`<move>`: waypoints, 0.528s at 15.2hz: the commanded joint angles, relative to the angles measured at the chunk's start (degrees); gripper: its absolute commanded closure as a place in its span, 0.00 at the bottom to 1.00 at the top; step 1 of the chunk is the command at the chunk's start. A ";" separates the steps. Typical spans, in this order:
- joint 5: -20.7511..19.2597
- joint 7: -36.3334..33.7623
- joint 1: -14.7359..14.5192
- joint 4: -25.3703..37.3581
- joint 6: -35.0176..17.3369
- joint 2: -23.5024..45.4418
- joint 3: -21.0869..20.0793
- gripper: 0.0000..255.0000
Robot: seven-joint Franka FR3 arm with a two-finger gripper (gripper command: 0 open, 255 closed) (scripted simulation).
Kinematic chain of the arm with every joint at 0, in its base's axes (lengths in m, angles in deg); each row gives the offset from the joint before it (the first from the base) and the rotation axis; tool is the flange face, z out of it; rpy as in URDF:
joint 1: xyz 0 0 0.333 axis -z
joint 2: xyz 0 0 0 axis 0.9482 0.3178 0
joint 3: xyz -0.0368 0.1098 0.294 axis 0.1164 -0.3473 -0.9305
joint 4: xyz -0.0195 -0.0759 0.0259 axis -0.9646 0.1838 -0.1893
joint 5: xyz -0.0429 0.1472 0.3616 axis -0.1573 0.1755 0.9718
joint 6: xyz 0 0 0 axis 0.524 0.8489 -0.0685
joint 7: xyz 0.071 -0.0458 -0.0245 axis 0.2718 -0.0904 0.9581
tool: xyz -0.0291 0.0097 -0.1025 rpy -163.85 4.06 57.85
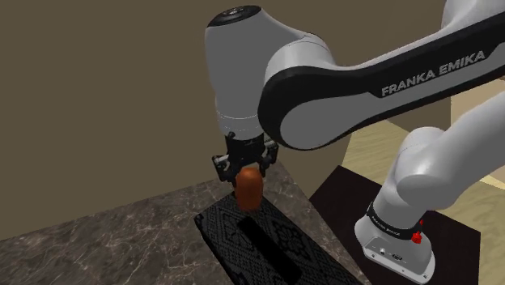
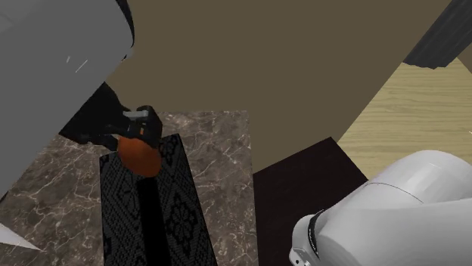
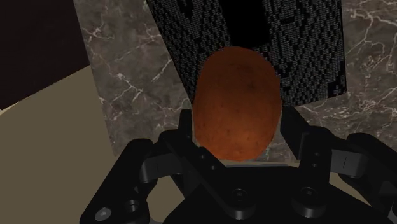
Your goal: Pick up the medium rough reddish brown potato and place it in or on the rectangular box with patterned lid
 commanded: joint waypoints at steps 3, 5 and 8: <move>3.65 -3.92 -3.96 -1.74 2.38 -4.48 -2.27 1.00; 5.17 -6.03 -5.69 -1.80 3.69 -6.05 -3.54 1.00; 7.36 -9.41 -8.06 -1.39 5.62 -7.95 -5.68 1.00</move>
